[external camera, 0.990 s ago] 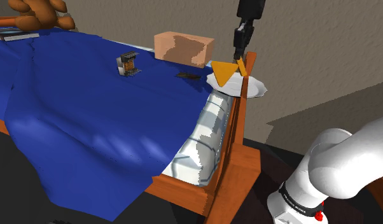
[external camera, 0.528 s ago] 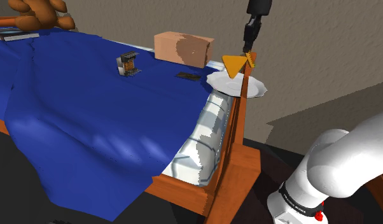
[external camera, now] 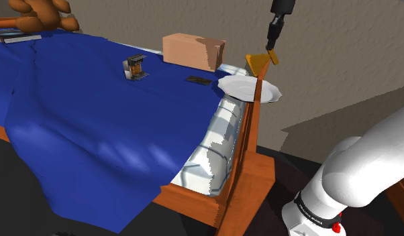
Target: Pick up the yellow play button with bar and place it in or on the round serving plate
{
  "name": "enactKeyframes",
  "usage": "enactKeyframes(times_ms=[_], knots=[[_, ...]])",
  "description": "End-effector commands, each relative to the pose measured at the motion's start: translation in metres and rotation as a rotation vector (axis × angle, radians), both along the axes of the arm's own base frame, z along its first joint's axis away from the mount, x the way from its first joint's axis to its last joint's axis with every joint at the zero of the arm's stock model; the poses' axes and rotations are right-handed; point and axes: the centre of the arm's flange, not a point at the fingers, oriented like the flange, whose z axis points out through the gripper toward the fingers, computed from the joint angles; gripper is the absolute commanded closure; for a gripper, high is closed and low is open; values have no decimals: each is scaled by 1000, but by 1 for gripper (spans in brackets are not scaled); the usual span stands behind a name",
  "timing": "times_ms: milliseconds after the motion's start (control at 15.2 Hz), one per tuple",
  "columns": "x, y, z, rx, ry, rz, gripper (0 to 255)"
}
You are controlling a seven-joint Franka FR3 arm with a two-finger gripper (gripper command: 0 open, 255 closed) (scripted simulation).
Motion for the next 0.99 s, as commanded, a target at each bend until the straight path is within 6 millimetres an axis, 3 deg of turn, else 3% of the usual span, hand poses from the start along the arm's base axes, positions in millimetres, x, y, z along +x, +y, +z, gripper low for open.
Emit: enactKeyframes(times_ms=[0, 660, 726, 792, 924], knots=[[0, -4, -8, 0, 0, 1, 255], [0, -4, -61, 0, 0, 1, 255], [1, -4, -55, 0, 0, 1, 255], [1, -4, -55, 0, 0, 1, 0], [12, 26, -60, -36, 10, 3, 0]])
